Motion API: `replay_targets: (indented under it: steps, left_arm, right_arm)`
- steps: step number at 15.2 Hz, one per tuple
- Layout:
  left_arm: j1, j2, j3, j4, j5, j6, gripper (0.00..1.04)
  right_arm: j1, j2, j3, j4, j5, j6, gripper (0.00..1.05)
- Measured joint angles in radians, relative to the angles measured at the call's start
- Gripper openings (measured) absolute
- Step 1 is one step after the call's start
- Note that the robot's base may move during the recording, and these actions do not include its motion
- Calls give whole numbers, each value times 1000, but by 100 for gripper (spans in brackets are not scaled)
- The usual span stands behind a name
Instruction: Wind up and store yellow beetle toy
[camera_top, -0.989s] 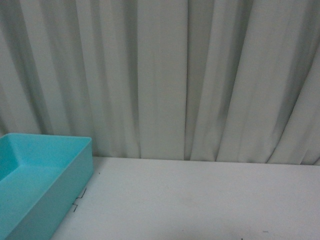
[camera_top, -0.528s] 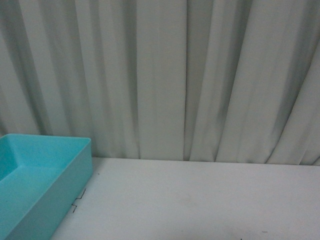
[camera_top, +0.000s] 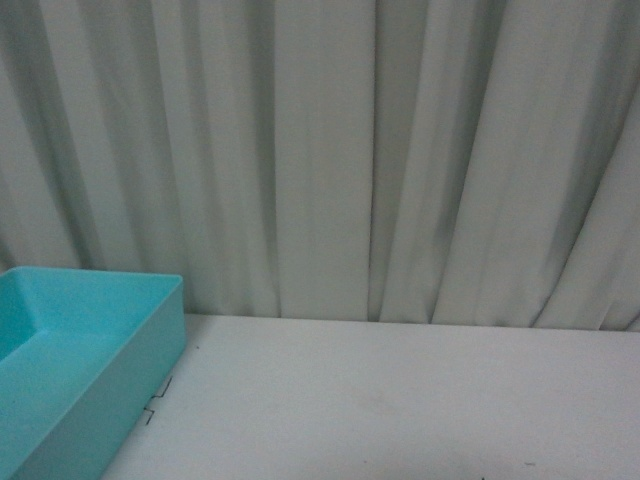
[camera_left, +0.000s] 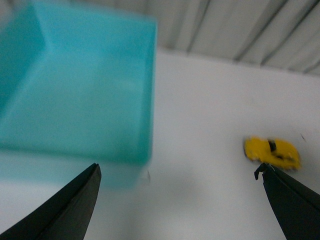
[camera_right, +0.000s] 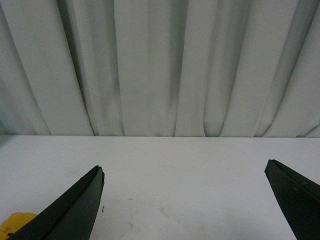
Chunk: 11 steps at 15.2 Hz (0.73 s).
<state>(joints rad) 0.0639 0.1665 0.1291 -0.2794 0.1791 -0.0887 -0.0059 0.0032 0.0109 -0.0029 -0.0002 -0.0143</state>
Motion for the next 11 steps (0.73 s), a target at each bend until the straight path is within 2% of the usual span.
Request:
replay_targets:
  steps: [1,2,5,8,11]
  left_arm:
    - [2,173,93,-77,74,-99,98]
    - [-51,271,138,-16,91,-150,98]
    - [-193,562,200,266,19,-163,98]
    - [-285,918,296,521,-27,-39,98]
    - [-355,1227,444,600,-22,133,98]
  right_arm:
    - [0,0,0,0,0,0,98]
    - [0,0,0,-1,0,0,98]
    - [0,0,0,-1,0,0,98]
    - [0,0,0,-2,1,0,98]
    - [0,0,0,-1,1,0,98]
